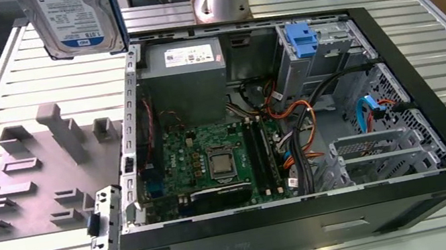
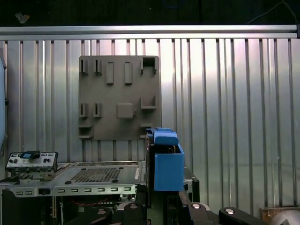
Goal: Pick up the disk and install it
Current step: 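Pick up the disk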
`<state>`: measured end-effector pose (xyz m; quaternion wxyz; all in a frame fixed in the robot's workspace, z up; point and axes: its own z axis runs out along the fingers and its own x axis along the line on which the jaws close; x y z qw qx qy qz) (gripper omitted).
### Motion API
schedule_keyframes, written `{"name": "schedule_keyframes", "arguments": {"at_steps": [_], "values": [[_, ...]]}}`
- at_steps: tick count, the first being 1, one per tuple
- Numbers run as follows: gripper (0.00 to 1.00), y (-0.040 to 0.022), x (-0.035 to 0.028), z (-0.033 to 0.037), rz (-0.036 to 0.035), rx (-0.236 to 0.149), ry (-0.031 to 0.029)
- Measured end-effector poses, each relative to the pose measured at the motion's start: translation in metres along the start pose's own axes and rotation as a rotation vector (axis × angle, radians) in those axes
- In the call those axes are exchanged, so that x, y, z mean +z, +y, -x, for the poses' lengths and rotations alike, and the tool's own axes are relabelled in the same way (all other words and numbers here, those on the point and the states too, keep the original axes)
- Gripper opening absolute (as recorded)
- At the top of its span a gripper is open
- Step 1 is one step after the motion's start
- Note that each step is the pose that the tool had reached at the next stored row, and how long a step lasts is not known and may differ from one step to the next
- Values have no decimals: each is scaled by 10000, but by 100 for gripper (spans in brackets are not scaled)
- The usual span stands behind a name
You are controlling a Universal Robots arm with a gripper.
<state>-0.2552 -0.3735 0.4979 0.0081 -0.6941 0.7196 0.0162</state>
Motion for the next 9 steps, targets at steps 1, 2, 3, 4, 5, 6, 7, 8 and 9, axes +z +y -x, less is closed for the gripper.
{"name": "schedule_keyframes", "arguments": {"at_steps": [1, 2, 3, 4, 5, 6, 7, 8, 9], "values": [[35, -12, 0, 1, 0, 1, 0], [35, -26, 0, 1, 0, 1, 0], [35, -40, -1, 2, 0, 1, 1], [35, -55, -1, 2, 0, 0, 0], [35, -70, 0, 3, 0, 0, 0], [35, -91, -1, 3, 0, 1, 1], [35, -112, -1, 4, 0, 0, 1], [35, -132, -1, 5, 0, 0, 0], [35, -153, -1, 5, 0, 0, 0]]}}
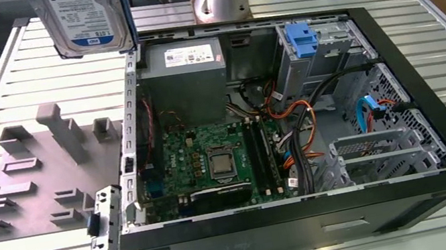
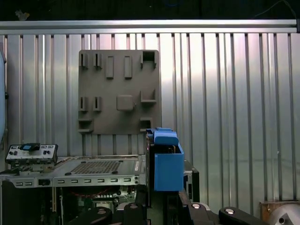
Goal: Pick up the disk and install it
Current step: 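Pick up the disk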
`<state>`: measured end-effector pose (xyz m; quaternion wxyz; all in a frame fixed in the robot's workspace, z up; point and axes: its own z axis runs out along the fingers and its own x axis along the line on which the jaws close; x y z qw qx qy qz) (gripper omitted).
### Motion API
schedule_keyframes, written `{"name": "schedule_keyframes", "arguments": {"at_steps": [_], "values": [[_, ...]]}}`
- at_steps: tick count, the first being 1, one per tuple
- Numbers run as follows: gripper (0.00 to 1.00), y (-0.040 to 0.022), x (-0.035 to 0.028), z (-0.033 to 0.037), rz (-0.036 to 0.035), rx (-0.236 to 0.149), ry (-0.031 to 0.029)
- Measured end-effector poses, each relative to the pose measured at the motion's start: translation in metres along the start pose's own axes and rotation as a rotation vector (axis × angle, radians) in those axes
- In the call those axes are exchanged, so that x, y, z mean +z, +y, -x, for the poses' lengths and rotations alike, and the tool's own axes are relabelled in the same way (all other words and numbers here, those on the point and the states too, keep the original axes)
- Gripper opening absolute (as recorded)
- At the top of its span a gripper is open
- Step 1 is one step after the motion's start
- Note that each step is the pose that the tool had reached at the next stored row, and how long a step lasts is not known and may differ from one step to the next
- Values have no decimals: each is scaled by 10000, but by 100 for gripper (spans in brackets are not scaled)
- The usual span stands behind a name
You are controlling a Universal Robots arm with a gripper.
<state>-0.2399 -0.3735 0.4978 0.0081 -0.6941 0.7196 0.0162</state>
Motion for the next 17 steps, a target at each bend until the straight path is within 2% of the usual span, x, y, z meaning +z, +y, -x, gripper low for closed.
{"name": "schedule_keyframes", "arguments": {"at_steps": [17], "values": [[35, -347, -3, 13, 0, 0, 0]]}}
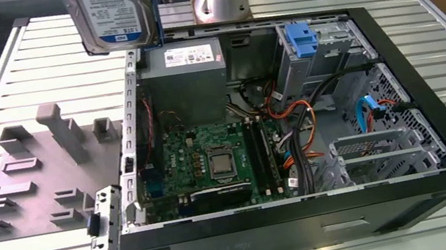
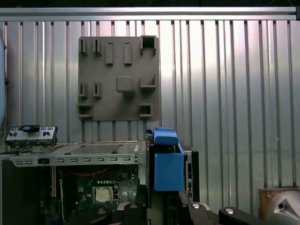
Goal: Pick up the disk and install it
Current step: 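Pick up the disk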
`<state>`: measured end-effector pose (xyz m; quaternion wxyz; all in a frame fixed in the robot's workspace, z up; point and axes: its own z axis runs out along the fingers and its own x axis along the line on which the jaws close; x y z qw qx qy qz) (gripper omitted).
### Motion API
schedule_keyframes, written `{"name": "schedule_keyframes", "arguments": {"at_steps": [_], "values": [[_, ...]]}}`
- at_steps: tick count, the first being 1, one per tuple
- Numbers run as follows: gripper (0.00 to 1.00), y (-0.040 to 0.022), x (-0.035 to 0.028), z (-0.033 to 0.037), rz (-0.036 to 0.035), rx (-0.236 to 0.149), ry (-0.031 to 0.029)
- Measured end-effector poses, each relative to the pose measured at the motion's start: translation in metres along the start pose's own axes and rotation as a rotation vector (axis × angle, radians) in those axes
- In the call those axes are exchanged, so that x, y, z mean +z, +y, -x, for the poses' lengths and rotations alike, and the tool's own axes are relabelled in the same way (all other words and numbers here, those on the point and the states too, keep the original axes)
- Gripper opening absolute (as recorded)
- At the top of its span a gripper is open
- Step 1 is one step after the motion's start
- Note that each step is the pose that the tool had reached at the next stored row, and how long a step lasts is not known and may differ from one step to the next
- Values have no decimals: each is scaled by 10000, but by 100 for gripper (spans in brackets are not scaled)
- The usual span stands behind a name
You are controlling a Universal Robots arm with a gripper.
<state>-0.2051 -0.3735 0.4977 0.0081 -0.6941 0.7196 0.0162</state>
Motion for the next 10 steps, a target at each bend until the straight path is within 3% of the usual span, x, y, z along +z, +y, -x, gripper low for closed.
{"name": "schedule_keyframes", "arguments": {"at_steps": [10], "values": [[35, -170, -2, 6, 0, 1, 1]]}}
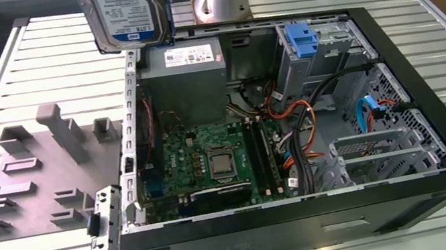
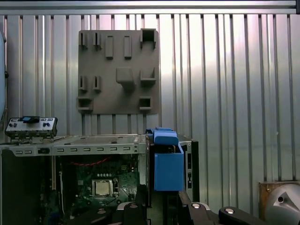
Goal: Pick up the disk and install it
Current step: 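Pick up the disk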
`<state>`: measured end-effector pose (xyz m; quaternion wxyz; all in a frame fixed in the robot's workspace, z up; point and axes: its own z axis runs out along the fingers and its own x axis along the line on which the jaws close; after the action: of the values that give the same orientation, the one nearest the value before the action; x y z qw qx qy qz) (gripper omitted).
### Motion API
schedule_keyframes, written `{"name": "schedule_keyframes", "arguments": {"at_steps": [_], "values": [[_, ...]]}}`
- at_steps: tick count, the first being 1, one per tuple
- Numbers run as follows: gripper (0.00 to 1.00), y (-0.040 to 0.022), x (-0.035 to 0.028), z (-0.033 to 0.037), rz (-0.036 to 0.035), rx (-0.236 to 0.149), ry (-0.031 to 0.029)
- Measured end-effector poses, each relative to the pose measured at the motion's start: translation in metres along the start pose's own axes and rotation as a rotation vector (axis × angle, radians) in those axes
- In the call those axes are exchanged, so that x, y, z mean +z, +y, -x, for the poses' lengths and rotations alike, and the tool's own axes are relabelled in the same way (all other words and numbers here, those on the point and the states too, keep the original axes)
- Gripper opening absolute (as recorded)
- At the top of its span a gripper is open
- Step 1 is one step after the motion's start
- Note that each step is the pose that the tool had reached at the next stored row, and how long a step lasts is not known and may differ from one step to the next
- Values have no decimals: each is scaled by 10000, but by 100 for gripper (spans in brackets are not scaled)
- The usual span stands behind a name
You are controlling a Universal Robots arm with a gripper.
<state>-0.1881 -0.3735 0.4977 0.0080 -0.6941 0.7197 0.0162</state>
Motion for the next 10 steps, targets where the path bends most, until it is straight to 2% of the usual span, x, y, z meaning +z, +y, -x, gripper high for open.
{"name": "schedule_keyframes", "arguments": {"at_steps": [10], "values": [[35, -158, -1, 6, -1, 0, -1]]}}
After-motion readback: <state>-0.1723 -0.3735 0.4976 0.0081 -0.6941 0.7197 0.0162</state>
